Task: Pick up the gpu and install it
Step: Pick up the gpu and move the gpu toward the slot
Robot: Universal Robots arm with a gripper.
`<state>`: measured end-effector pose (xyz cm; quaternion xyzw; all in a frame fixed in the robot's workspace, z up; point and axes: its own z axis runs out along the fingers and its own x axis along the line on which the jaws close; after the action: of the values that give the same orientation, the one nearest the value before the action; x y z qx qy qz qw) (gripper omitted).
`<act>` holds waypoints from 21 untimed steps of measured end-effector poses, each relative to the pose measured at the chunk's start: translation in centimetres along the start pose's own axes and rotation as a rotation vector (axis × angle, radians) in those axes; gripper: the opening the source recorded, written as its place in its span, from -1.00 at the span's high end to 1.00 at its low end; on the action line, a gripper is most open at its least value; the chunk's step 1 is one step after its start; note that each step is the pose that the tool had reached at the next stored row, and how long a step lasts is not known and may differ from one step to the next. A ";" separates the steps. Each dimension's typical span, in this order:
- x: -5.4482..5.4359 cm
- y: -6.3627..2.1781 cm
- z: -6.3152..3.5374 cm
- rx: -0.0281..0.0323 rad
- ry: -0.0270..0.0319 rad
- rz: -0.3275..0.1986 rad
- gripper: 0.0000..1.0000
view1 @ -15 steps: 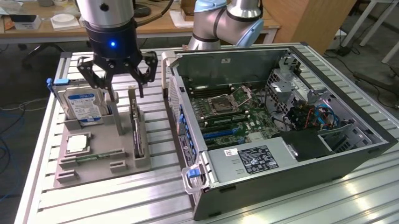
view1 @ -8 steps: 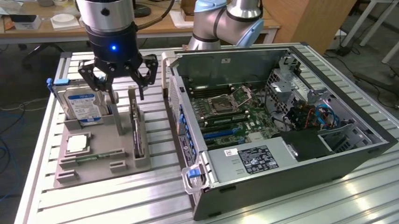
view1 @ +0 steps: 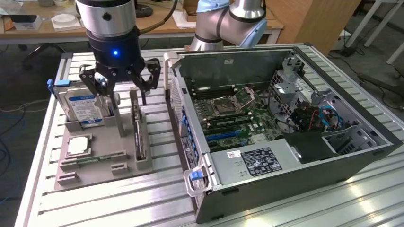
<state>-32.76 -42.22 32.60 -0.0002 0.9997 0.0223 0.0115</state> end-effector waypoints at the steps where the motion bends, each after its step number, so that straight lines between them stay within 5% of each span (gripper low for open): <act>1: 0.0 -0.09 0.04 -0.0001 0.0001 -0.001 -0.29; 21: 0.0 -0.41 1.34 -0.0009 0.0016 -0.035 -0.29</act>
<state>-32.76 -42.57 31.25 -0.0175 0.9995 0.0226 0.0110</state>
